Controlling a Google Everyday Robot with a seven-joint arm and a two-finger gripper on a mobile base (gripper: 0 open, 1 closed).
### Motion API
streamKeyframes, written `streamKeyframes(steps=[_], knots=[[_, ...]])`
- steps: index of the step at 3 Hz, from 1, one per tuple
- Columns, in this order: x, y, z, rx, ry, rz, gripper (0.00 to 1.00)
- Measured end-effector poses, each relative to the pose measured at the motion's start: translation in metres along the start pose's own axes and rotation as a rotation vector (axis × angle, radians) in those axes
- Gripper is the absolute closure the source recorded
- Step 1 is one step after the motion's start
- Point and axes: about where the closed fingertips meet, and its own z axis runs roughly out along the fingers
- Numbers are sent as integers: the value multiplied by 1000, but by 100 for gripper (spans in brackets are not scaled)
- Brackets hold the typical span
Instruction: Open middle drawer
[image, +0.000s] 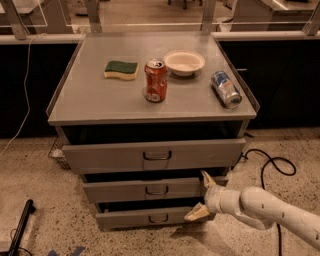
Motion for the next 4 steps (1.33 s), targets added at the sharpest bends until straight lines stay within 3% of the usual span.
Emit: streamKeyframes(steps=[2,4], knots=[[7,7,-7,18,20,8,0],[-3,-10,-7,61,0,-9,0]])
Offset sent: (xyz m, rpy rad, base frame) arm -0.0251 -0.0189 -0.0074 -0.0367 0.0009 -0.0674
